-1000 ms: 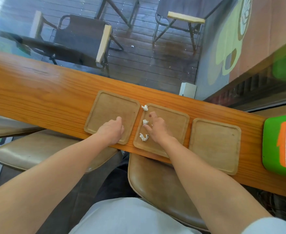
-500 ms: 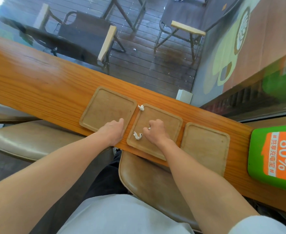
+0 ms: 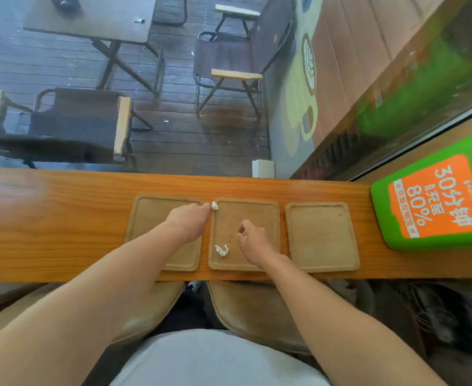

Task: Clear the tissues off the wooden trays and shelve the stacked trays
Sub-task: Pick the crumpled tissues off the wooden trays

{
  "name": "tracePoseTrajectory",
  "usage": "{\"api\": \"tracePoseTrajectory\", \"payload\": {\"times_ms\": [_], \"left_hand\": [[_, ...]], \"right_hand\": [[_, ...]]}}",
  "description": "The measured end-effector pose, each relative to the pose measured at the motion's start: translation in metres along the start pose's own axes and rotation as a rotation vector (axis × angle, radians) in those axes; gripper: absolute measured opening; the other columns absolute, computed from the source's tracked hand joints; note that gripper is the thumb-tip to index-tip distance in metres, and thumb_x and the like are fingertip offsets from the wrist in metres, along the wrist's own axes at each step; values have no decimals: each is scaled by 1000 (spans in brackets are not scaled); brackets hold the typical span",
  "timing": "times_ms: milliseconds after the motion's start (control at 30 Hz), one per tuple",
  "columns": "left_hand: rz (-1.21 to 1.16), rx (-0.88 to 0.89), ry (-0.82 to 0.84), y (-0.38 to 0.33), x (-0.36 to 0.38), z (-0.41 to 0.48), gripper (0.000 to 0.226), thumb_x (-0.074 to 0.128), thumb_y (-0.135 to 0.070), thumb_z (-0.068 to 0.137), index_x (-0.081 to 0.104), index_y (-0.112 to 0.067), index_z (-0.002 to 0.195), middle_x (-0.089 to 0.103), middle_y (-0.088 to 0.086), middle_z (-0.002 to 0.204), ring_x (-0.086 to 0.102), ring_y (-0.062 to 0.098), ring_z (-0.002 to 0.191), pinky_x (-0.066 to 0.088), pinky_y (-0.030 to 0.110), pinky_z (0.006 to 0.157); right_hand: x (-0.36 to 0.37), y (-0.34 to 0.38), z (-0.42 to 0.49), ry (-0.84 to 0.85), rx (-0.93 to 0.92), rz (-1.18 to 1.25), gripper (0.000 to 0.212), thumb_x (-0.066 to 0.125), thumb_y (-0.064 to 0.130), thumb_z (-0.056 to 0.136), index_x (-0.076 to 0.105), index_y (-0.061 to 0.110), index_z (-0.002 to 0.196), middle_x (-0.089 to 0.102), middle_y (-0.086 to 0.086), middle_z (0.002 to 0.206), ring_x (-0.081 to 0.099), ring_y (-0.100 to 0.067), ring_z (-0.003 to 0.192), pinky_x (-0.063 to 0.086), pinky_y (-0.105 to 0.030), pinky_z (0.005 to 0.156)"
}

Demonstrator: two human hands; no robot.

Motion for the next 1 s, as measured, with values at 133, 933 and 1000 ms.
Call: {"api": "tracePoseTrajectory", "payload": {"times_ms": [133,933,1000], "left_hand": [[15,123,-75,14,4,20,25,46,-42,99,45,-22,114,61,2,78,58,25,63,47,35,48],[92,349,-133,20,32,78,28,38,-51,99,38,-23,98,43,-4,56,42,20,43,27,28,39],[99,342,-149,11,30,82,30,34,-51,100,40,-22,96,44,-4,57,44,20,45,29,28,40]], "right_hand": [[37,-1,-9,-32,154,60,12,50,38,100,44,29,104,58,-1,88,61,-23,79,56,-42,72],[91,16,-4,-151,403,39,21,37,36,105,47,19,113,61,-8,90,57,-26,77,46,-38,64],[86,14,-4,-167,400,81,24,38,38,105,51,18,108,62,-8,94,56,-24,79,45,-38,65]]}}
Point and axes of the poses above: each hand's wrist, its own z-axis towards the middle knuckle, its own x-axis out of the palm, y = z × x, the point moved 4 cm from there along z, towards the middle knuckle
